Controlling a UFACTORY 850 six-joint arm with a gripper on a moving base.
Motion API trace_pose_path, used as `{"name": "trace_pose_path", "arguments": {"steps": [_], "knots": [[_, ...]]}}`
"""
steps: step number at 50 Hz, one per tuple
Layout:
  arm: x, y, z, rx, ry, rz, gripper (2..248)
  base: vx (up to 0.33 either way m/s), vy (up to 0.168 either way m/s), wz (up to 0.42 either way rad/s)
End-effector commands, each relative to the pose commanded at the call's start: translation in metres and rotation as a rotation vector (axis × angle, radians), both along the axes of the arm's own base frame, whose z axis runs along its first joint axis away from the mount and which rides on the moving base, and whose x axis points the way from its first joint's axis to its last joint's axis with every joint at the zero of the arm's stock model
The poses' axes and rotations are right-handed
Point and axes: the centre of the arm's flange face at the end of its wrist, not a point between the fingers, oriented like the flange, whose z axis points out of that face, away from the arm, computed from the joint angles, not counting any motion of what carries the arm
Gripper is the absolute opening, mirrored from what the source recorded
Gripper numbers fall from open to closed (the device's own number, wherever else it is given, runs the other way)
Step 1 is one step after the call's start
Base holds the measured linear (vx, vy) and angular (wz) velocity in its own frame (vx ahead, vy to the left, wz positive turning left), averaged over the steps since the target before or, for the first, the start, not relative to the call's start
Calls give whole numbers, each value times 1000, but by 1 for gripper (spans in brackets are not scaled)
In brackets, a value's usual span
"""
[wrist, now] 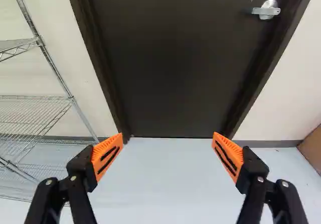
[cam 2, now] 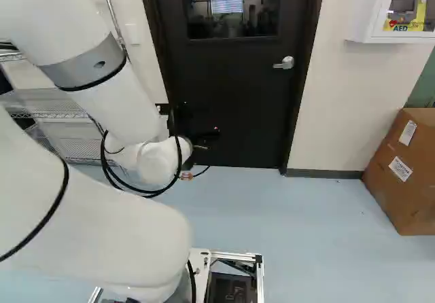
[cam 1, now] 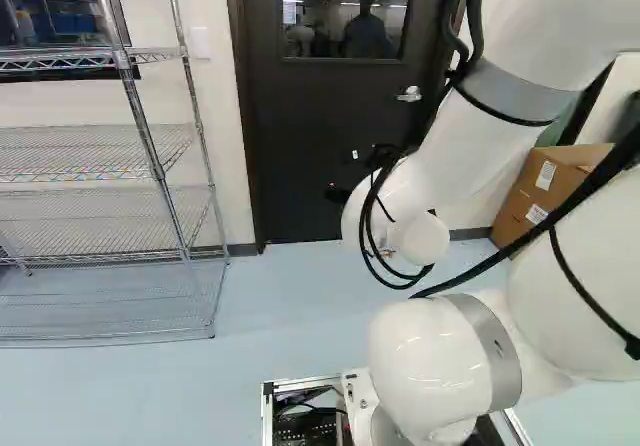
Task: Open the door and move inside
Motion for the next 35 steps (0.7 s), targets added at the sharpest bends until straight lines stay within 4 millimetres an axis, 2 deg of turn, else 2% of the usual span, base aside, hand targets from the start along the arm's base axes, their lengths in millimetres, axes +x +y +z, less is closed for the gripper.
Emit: {"name": "trace_pose_path", "arguments": {"steps": [35], "knots": [[0, 0, 0, 0, 0, 0, 247, 20, 0, 0]]}}
